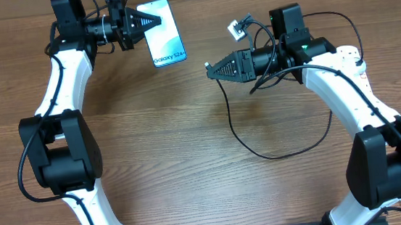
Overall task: Plug charger to phone and switch on socket
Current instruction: 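Lift the USB-C end with the right gripper toward the phone's bottom port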
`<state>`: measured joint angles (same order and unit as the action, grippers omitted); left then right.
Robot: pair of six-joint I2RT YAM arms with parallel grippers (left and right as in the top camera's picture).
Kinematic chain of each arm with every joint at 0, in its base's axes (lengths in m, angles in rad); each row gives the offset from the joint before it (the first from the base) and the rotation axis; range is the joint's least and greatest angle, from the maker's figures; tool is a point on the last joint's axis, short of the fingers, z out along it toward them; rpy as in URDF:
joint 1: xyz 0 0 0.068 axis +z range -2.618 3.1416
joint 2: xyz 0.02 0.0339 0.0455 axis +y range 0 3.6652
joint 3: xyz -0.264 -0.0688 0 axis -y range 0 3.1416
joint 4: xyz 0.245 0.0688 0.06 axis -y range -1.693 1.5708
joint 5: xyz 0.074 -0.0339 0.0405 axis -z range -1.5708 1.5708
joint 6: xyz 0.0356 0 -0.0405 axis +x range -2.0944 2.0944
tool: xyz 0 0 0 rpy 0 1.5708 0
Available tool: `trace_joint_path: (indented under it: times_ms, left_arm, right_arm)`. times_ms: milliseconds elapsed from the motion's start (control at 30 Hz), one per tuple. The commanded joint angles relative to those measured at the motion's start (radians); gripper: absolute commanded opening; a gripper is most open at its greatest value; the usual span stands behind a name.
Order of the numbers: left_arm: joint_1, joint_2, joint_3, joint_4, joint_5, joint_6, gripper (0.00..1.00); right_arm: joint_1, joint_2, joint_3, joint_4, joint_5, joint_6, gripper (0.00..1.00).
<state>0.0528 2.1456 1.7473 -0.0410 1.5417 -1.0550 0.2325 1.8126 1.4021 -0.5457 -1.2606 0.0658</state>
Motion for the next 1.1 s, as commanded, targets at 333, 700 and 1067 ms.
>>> trace_joint_path:
  times_ms: [333,700,1067]
  left_arm:
    - [-0.039,-0.008,0.008,0.001,-0.046,-0.035,0.04]
    - [-0.048,-0.008,0.009,0.182,-0.085,-0.238,0.04]
    - [-0.062,-0.008,0.009,0.485,-0.084,-0.477,0.04]
  right_arm:
    - [0.056,0.002,0.009,0.143,-0.011,0.229,0.04]
    - [0.067,0.002,0.009,0.274,0.093,0.437,0.04]
    - [0.067,0.002,0.009,0.419,0.016,0.537,0.04]
